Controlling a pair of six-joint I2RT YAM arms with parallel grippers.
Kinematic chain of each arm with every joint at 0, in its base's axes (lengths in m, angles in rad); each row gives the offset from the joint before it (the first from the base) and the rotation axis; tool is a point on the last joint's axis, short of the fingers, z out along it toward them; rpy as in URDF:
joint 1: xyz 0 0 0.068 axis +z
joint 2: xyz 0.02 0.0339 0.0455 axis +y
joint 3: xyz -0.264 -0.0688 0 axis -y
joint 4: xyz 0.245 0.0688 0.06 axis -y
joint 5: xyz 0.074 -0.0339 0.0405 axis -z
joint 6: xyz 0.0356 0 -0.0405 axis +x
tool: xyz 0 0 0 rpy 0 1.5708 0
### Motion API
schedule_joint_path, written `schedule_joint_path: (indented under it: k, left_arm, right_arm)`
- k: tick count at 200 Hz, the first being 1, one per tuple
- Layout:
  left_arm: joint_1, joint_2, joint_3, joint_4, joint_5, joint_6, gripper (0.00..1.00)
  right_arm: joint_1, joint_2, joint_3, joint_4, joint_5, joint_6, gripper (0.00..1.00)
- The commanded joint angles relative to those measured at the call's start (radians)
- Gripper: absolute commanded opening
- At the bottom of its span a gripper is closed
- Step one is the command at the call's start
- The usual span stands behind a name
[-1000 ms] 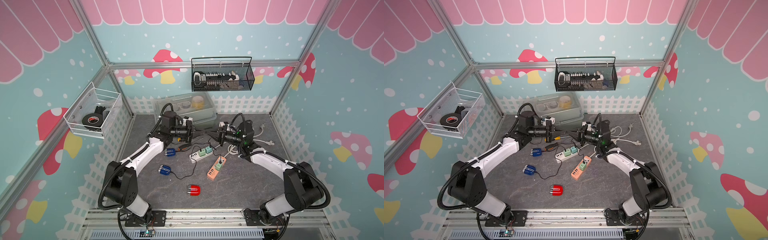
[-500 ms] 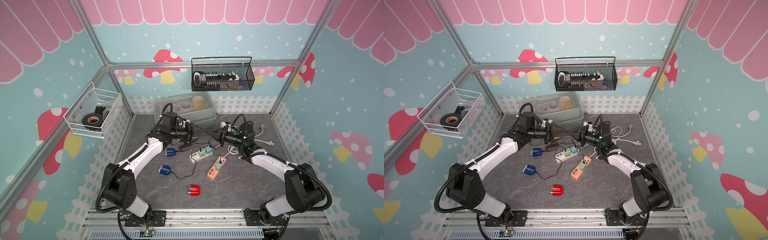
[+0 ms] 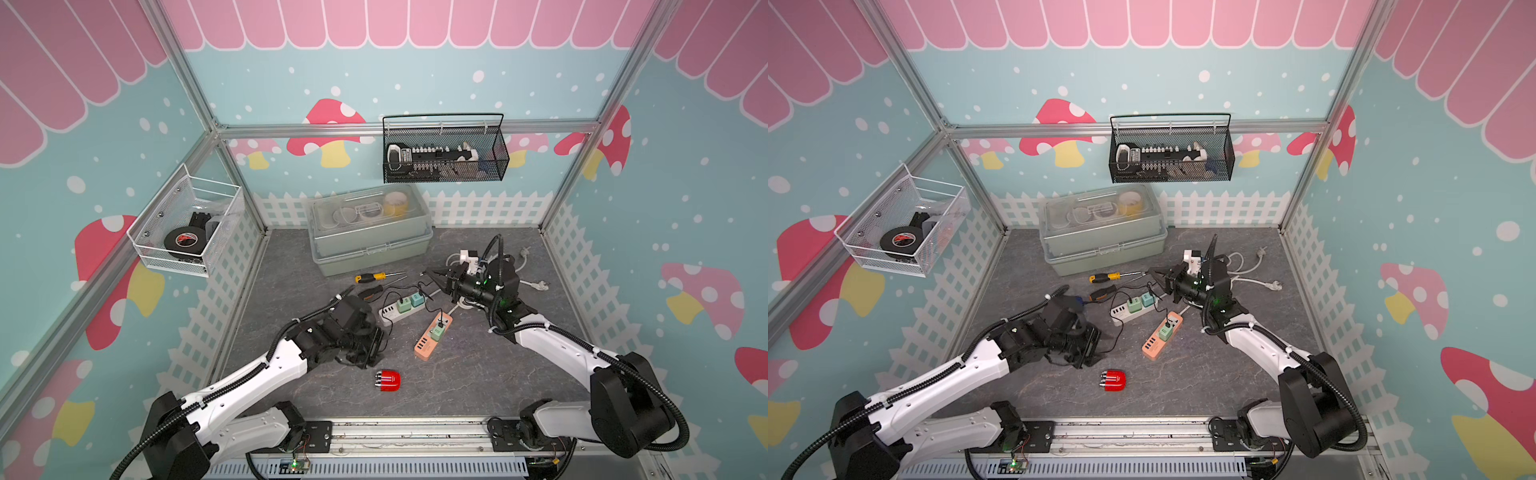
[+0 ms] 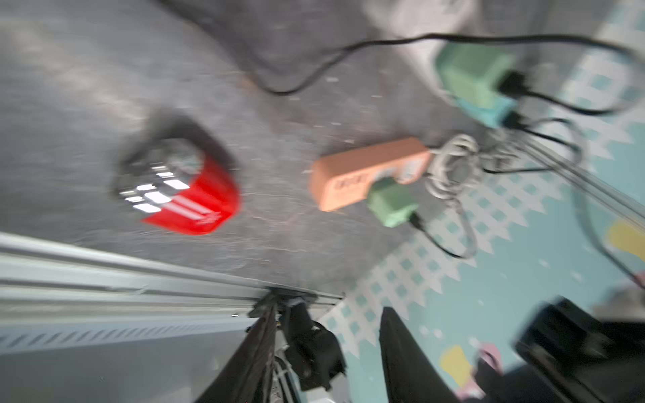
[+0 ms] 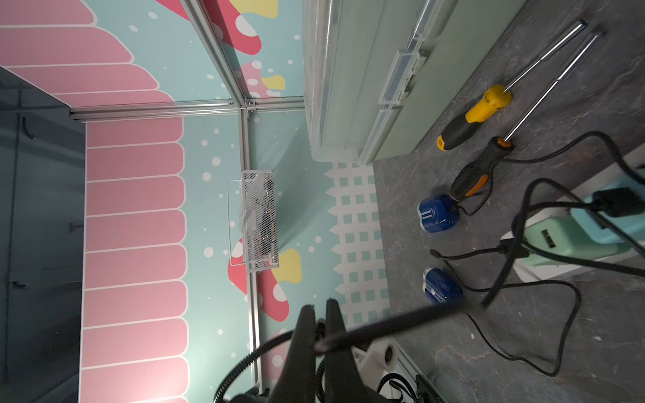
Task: Charge the electric shaver
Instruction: Pick up the charging cable from the center of the board, then pick up the electric shaver from the center of the board.
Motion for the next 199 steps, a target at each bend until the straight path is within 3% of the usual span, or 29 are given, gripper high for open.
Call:
schedule_joint_path:
  k: [1,44,130,174,199]
  left_arm:
    - [-0.083,0.001,-0.016,-0.137,-0.095,-0.467,0.53]
    - [-0.155,0.075,-0.054,-0.037,-0.114,-0.610,0.69]
    - [-0.163,0.263,-0.051,0.192,-0.173,-0.765,0.75]
    - [-0.164,0.288,-0.049,0.158,-0.136,-0.760,0.76]
    - [-0.162,0.298,-0.043,0.144,-0.172,-0.758,0.76]
  right_arm:
    - [0.001,-0.016,-0.027,-0.022,0.033,-0.066,0.00]
    - [0.001,-0.050,-0.045,-0.031,0.019,-0.086,0.00]
    - [0.000,-0.105,-0.073,-0.044,0.020,-0.081,0.00]
    - [-0.010,-0.099,-0.067,-0.064,-0.002,-0.081,0.00]
    - [-0.018,-0.089,-0.064,-0.064,-0.008,-0.081,0.00]
